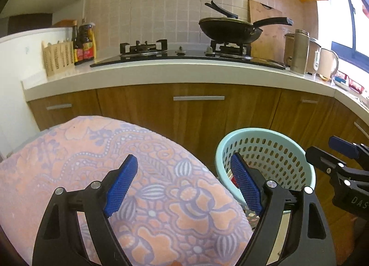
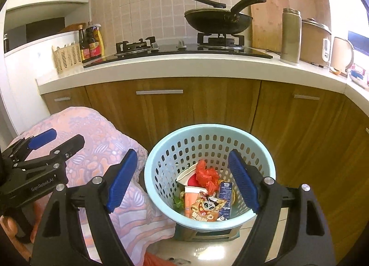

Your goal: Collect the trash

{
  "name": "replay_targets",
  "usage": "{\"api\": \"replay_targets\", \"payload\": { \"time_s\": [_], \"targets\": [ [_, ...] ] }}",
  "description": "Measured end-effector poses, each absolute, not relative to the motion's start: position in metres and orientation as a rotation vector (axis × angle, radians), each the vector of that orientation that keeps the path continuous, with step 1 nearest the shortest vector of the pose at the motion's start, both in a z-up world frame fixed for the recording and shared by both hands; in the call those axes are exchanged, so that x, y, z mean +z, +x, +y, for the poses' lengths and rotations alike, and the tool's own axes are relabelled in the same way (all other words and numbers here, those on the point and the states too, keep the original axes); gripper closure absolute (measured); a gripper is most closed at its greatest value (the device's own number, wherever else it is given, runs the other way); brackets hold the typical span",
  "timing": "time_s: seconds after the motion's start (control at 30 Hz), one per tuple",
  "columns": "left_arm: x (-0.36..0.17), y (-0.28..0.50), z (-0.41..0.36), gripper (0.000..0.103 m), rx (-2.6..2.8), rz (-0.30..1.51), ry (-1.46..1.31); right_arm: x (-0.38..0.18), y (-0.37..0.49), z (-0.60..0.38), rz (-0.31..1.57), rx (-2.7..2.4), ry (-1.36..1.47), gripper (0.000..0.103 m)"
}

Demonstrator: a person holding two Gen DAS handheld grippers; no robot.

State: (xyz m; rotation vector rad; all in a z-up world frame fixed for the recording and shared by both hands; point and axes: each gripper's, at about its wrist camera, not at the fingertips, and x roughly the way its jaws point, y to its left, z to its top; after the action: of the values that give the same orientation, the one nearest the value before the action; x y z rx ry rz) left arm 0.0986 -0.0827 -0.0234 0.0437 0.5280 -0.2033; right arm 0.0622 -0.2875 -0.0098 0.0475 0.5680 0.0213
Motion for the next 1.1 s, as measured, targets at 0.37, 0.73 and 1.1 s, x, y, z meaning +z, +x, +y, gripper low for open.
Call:
{"api": "replay_targets", "payload": {
  "time_s": [0.37, 0.73, 1.1],
  "targets": [
    [-0.014, 0.089, -0.081, 0.022, -0.214, 0.484, 0.026, -0.008, 0.058, -0.291, 0.560, 0.016, 0.054, 0.026],
    [-0.010, 0.088, -0.077, 0.022, -0.212, 0.467, 0.019, -0.007, 0.058, -0.289, 0.549, 0.018, 0.045, 0.026],
    [-0.007, 0.090, -0.066, 0.022, -0.209, 0.466, -0.010, -0.006, 0.057, -0.288, 0.547, 0.021, 0.046, 0.025]
  ]
}}
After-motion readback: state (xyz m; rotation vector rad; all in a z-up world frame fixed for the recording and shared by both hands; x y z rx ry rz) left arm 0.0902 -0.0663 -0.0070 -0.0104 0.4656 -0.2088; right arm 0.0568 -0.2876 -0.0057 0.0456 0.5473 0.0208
